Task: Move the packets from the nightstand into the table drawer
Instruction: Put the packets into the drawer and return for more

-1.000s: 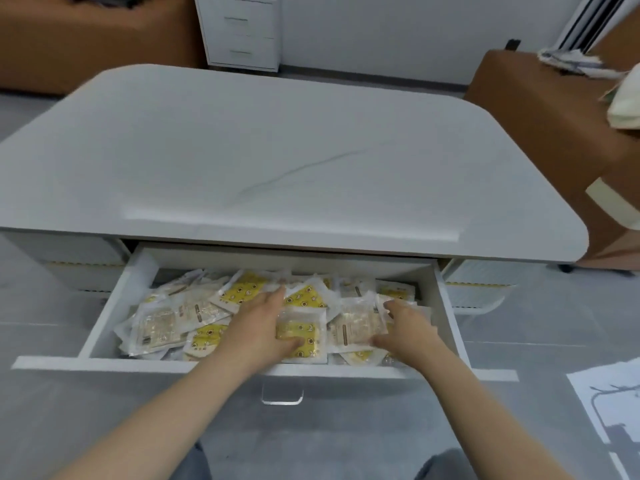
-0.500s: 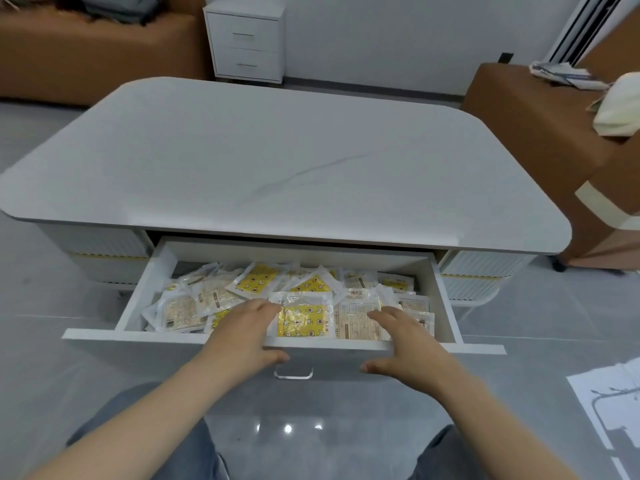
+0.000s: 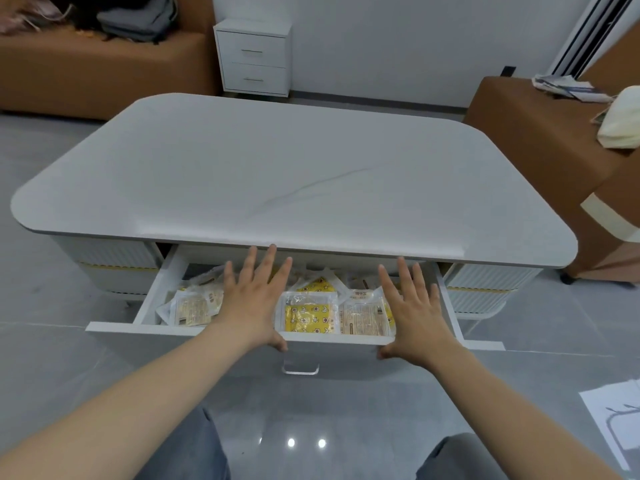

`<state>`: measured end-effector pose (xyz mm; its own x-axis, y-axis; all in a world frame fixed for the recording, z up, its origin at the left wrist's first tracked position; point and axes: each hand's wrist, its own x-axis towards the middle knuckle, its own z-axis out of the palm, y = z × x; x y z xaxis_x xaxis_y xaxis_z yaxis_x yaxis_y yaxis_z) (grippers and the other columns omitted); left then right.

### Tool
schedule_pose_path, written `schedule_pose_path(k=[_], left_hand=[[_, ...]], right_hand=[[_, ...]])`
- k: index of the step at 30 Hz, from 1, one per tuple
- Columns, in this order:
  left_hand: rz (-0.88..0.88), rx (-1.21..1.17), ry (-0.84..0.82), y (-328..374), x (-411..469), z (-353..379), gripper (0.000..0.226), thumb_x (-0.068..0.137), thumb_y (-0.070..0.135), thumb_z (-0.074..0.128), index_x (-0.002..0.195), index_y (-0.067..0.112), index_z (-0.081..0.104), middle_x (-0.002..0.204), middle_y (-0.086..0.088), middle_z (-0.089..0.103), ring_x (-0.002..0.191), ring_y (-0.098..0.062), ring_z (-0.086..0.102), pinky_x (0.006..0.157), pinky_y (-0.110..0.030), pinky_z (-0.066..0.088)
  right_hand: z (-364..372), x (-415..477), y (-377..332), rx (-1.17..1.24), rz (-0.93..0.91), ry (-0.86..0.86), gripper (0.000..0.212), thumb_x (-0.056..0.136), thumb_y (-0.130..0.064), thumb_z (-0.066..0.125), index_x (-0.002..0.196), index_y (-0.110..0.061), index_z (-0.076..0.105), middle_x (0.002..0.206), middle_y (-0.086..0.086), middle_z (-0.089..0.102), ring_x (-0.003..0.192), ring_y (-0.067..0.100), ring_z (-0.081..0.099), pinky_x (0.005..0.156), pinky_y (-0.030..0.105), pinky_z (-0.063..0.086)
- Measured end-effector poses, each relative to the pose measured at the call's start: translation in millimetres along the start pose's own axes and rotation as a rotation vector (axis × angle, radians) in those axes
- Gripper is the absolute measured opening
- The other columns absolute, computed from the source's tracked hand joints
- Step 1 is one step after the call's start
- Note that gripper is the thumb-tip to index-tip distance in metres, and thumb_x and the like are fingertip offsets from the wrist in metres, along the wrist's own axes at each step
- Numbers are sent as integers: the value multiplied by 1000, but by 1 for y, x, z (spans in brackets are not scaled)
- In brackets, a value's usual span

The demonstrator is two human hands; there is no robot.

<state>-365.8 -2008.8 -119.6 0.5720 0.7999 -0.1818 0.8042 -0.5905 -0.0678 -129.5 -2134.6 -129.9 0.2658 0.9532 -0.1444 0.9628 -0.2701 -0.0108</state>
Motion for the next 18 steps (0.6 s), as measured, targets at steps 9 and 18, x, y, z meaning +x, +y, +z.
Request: schedule_pose_path(k=[9,18], left_hand=[[4,-21,12,-8,35,-7,146,50,72,75,147,24,-23,154,-4,-30,142,-32,-27,113,-61,-1],[-25,-13,-86,-15,55,-11,134,53,72,73,152,24,-2,160,0,-3,148,-26,-2,113,-65,2]], right_hand=[[-7,42,10,-37,-14,1,148,52,-66,79,143,-28,-31,151,4,-37,138,30,-35,114,60,-5],[0,58,20,-9,-15,32,130,58,-68,74,151,-27,-8,159,-1,-7,147,23,-9,113,58,-7]])
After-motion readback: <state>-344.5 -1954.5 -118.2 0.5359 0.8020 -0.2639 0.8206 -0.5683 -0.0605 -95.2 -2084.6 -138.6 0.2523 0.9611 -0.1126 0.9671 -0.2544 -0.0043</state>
